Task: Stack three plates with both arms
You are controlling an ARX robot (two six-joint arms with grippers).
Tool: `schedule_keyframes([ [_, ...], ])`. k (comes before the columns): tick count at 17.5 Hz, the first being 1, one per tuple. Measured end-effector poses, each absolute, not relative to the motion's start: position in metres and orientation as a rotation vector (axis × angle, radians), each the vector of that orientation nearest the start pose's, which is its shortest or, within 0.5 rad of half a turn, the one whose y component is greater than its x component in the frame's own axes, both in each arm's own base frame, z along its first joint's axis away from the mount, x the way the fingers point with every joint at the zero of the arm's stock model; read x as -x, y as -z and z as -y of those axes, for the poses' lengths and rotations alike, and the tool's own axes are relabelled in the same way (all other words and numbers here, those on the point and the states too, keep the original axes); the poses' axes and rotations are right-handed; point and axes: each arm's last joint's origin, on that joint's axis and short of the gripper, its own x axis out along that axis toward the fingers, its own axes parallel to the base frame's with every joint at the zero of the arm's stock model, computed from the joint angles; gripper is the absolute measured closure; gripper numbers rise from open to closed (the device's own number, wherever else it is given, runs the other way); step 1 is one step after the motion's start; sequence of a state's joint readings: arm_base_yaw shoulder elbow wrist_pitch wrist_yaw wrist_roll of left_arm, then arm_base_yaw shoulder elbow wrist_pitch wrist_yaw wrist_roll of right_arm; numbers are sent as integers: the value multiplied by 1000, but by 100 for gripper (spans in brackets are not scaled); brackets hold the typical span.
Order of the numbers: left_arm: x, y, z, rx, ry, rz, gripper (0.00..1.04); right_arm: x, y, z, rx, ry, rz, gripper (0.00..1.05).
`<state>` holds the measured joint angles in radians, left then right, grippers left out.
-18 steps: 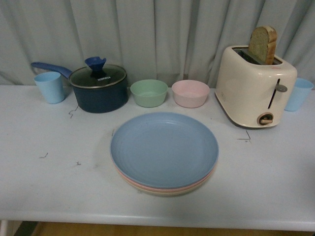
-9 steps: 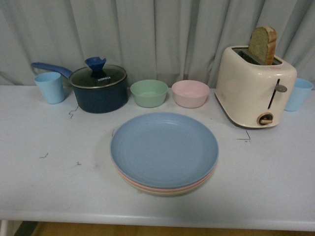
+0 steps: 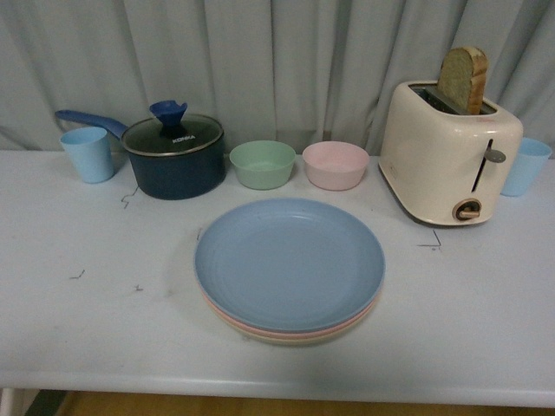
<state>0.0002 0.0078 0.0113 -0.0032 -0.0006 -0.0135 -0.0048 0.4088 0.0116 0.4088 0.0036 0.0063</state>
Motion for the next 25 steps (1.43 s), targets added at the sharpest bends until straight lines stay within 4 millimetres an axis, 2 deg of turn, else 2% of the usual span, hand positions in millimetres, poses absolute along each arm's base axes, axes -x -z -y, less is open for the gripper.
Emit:
schedule_keyframes([
  [13, -98, -166, 0, 14, -1, 0, 7, -108, -170, 1, -6, 8, 14, 103],
  [15, -98, -166, 0, 14, -1, 0, 7, -100, -163, 1, -6, 6, -40, 103],
  [16, -98, -166, 0, 14, 0, -1, 7, -97, -169, 0, -6, 5, 25, 103],
  [18, -98, -166, 0, 14, 0, 0, 7, -97, -167, 0, -6, 6, 1, 103],
  [19, -98, -166, 0, 14, 0, 0, 7, -97, -167, 1, -6, 6, 4, 100],
  [23, -98, -166, 0, 14, 0, 0, 7, -97, -167, 0, -6, 6, 4, 51],
  [24, -98, -166, 0, 14, 0, 0, 7, -97, -167, 0, -6, 6, 4, 42],
  [25, -98, -166, 0, 14, 0, 0, 7, -97, -167, 1, -6, 6, 4, 38],
])
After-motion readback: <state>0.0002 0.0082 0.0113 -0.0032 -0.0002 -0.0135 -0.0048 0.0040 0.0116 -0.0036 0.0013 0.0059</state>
